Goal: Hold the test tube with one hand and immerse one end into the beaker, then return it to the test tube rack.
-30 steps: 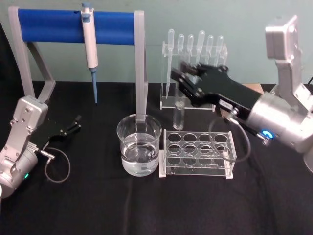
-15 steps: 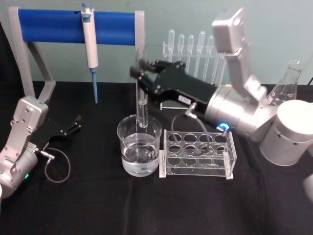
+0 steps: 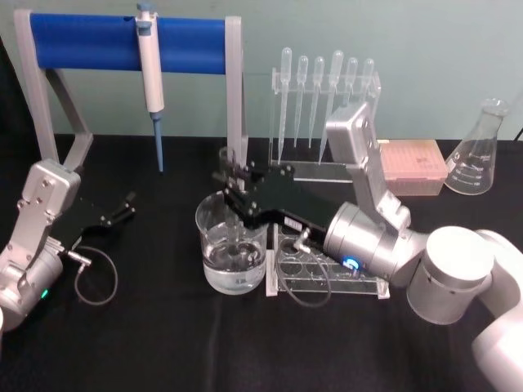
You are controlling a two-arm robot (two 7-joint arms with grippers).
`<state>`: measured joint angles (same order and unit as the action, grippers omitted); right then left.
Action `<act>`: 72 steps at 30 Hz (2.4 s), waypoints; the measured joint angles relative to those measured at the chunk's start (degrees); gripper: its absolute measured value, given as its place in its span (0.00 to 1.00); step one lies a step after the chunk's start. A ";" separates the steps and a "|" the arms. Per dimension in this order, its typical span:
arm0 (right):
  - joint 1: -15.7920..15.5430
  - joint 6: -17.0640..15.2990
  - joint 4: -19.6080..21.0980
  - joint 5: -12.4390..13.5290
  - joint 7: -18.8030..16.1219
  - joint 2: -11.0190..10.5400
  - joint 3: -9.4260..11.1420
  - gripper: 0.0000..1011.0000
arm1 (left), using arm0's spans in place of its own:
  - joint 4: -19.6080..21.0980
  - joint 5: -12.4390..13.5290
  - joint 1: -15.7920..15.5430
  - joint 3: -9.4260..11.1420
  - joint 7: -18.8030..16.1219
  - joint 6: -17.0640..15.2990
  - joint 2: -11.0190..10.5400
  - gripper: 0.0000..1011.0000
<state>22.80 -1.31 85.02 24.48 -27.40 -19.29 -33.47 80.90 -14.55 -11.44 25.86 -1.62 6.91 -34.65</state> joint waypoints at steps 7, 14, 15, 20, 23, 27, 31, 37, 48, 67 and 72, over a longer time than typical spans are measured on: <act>-1.12 1.07 -1.46 -1.42 -0.15 0.59 0.30 0.22 | 0.00 0.00 0.00 0.00 0.00 0.00 0.00 0.99; -1.49 1.26 -1.55 -1.54 -0.28 0.89 0.81 0.22 | 0.00 0.00 0.00 0.00 0.00 0.00 0.00 0.99; -1.49 1.26 -1.55 -1.54 -0.28 0.89 0.81 0.22 | 0.00 0.00 0.01 0.00 0.00 0.00 0.00 0.99; -1.44 1.26 -1.59 -1.54 -0.28 0.86 0.71 0.22 | 0.00 0.00 0.00 0.00 0.00 0.00 0.00 0.99; -1.42 1.26 -1.60 -1.54 -0.28 0.85 0.68 0.22 | 0.00 0.00 0.00 0.00 0.00 0.00 0.00 0.99; -1.41 1.26 -1.60 -1.54 -0.27 0.84 0.66 0.22 | 0.00 0.00 0.00 0.00 0.00 0.00 0.00 0.99; -1.39 1.26 -1.60 -1.54 -0.26 0.83 0.64 0.22 | 0.00 0.00 0.00 0.00 0.00 0.00 0.00 0.99; -1.36 1.25 -1.60 -1.54 -0.26 0.81 0.60 0.22 | 0.00 0.00 0.00 0.00 0.00 0.00 0.00 0.99; -1.34 1.23 -1.60 -1.54 -0.26 0.78 0.58 0.22 | 0.00 0.00 0.00 0.00 0.00 0.00 0.00 0.99; -1.35 1.23 -1.59 -1.54 -0.26 0.78 0.58 0.22 | 0.00 0.00 0.00 0.00 0.00 0.00 0.00 0.99; -1.34 1.23 -1.59 -1.54 -0.26 0.78 0.58 0.22 | 0.00 0.00 0.00 0.00 0.00 0.00 0.00 0.99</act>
<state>21.45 -0.08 83.43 22.94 -27.66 -18.50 -32.89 80.90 -14.54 -11.43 25.86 -1.62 6.91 -34.65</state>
